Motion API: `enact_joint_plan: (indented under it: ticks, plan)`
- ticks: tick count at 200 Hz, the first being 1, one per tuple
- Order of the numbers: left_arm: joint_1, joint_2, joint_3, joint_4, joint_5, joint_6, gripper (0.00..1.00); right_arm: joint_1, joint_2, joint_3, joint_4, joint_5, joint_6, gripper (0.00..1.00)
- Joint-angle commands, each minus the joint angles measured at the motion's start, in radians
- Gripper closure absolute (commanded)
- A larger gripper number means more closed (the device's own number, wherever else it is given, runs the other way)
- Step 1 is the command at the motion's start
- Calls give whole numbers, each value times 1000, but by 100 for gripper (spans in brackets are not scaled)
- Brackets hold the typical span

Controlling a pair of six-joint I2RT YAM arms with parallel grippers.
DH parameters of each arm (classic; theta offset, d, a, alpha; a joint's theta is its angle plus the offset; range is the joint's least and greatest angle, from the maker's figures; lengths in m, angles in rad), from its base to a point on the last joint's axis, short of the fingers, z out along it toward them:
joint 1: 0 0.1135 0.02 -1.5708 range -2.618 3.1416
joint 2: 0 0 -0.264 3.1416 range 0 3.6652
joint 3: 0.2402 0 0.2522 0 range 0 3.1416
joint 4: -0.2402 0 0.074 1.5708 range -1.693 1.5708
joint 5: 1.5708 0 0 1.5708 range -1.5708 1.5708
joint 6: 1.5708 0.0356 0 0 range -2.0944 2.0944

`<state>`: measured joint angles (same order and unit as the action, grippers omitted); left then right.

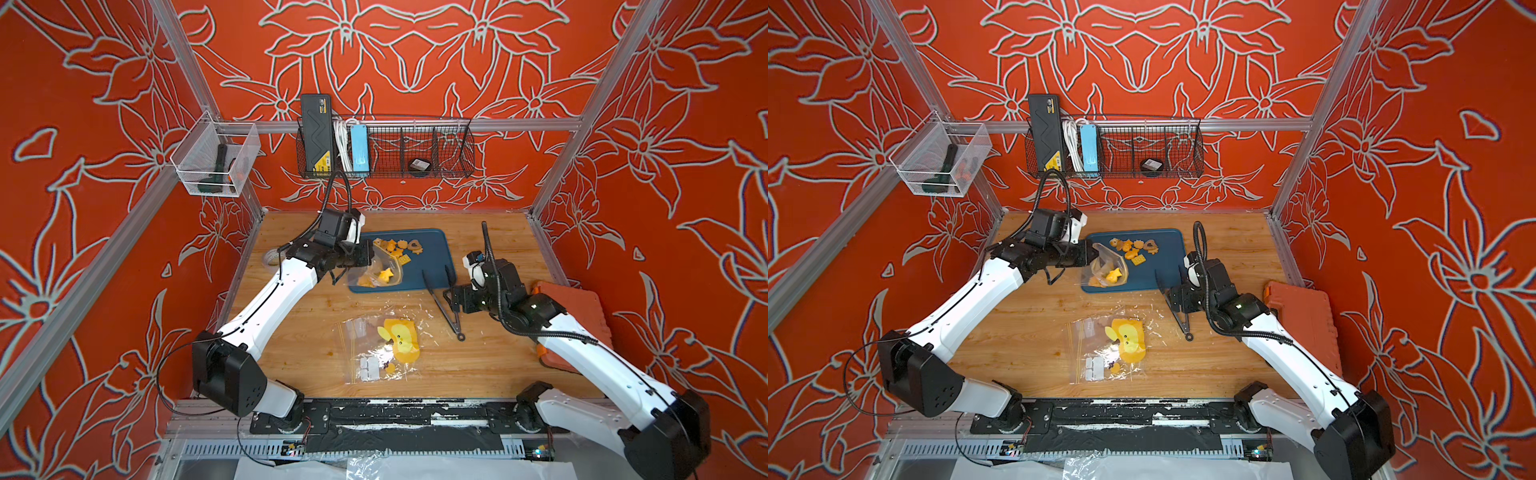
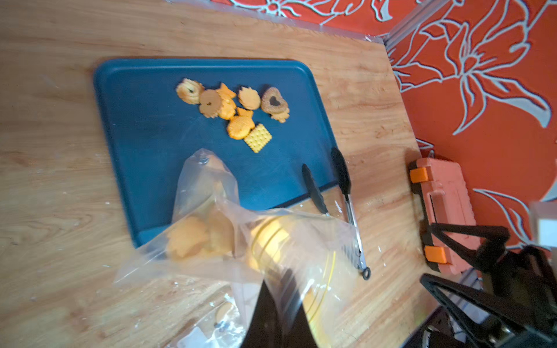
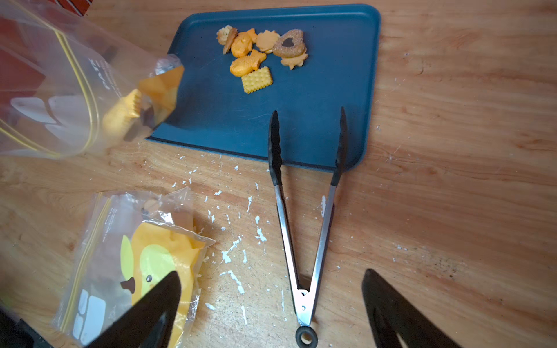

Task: Put the cookies into a resealable bag to prevent moisture
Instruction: Place the ziploc bag at the center of the board.

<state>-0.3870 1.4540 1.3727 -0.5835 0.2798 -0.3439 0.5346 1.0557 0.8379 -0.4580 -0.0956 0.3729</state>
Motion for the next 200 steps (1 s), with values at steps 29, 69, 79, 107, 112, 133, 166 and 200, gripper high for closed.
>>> enact_joint_plan:
  ticks: [29, 69, 79, 107, 112, 133, 166, 200]
  plan:
    - [-133, 62, 5, 62, 44, -68, 100, -4, -17, 21, -13, -35, -4, 9]
    - [-174, 90, -35, 106, 45, -94, 100, -3, -30, -1, 46, -161, -12, 5]
    - [-176, 94, -40, 108, 42, -94, 100, -1, -30, -6, 67, -193, -12, 4]
    - [-176, 99, -52, 110, 35, -90, 100, 24, -7, -5, 125, -204, -12, 3]
    - [-176, 99, -53, 109, 34, -90, 100, 30, 7, 2, 129, -192, -12, 3]
    - [-176, 100, -57, 109, 32, -89, 100, 47, 86, 44, 114, -140, 10, 7]
    - [-176, 101, -61, 109, 21, -87, 100, 75, 173, 45, 203, -126, 133, 17]
    - [-176, 101, -63, 108, 18, -82, 100, 119, 242, 43, 285, -112, 235, 29]
